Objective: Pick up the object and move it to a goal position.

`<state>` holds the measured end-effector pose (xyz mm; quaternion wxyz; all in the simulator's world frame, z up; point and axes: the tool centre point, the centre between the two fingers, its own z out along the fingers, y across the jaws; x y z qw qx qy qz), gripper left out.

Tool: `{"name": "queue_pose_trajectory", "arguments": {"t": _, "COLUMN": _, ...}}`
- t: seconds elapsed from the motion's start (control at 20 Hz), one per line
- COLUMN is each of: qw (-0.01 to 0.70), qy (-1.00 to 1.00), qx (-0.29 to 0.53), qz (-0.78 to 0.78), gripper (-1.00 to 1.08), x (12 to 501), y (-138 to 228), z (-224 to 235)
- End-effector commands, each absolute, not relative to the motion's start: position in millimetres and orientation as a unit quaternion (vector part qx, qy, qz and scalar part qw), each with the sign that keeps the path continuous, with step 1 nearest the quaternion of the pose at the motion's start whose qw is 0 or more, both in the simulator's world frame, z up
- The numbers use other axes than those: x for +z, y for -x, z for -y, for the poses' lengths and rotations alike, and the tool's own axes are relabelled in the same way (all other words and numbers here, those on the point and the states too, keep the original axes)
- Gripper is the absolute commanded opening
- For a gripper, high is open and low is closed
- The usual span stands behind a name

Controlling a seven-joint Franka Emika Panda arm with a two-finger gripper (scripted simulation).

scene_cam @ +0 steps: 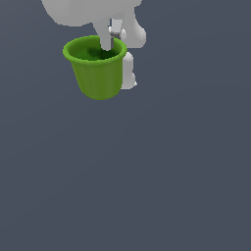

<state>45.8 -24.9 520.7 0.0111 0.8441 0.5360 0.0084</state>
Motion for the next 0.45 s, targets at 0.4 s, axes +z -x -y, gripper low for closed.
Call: {"name": "queue_pose_trajectory", "arguments": {"t": 0.4, "qw": 0.012, "qy": -0.844, "qx": 0.009, "qz": -0.536, "gripper": -1.0, "x": 529.8, "y": -48.5, "z": 23.9}}
